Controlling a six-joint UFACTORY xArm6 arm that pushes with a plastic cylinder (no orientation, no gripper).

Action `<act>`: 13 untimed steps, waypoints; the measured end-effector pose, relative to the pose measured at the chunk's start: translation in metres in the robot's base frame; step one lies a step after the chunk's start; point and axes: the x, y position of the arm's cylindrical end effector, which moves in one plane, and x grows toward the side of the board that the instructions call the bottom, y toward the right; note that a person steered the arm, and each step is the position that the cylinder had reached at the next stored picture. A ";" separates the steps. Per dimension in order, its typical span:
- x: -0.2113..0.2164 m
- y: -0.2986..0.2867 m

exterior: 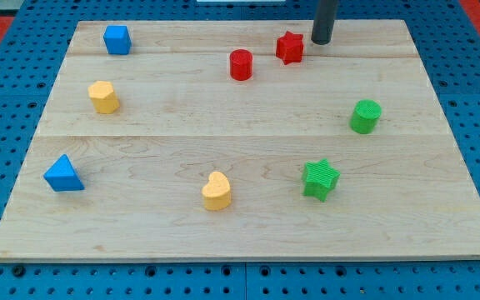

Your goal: Place the yellow hexagon parallel to the yellow heart

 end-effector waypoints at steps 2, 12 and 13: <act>0.009 -0.051; 0.072 -0.098; 0.060 -0.099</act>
